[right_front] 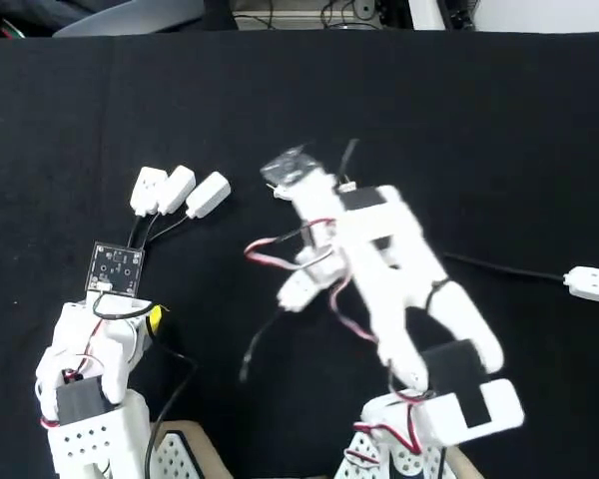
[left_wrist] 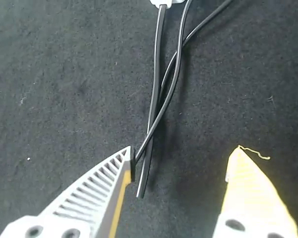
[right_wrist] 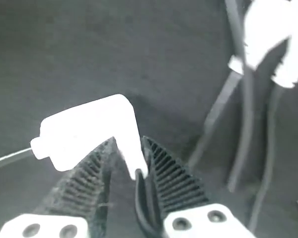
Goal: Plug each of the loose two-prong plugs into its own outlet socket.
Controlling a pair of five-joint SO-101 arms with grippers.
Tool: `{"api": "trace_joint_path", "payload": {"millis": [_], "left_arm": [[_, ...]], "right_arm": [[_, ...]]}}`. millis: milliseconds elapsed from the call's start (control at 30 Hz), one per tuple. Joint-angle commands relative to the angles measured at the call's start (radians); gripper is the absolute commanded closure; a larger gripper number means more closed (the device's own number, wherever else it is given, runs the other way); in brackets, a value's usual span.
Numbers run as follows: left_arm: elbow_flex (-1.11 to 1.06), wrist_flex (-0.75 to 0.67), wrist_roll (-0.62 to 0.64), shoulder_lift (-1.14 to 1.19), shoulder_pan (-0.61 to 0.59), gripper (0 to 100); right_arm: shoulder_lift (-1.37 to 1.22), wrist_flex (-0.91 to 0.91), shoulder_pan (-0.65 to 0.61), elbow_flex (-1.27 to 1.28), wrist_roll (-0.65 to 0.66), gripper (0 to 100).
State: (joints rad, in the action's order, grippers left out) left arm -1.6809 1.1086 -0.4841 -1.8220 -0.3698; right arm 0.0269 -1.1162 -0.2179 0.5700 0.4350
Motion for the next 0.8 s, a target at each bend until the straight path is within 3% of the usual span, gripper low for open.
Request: {"api": "trace_joint_path", "payload": {"millis": [0, 467, 600, 767], "left_arm": [[-0.018, -0.017, 0.006, -0.005, -0.010, 70], [-0.018, -0.017, 0.006, -0.005, -0.010, 70], [-0.018, -0.017, 0.006, -0.005, -0.010, 70], [-0.018, -0.017, 0.006, -0.005, -0.010, 70]], "right_arm": [[-0.007, 0.002, 0.203, 0.025, 0.101, 98.7], [-0.016, 0.005, 0.948, -0.084, 0.552, 98.7], [-0.016, 0.086, 1.076, -0.094, 0.606, 98.7], [-0.048, 0.106, 1.108, -0.093, 0.606, 98.7]]}}
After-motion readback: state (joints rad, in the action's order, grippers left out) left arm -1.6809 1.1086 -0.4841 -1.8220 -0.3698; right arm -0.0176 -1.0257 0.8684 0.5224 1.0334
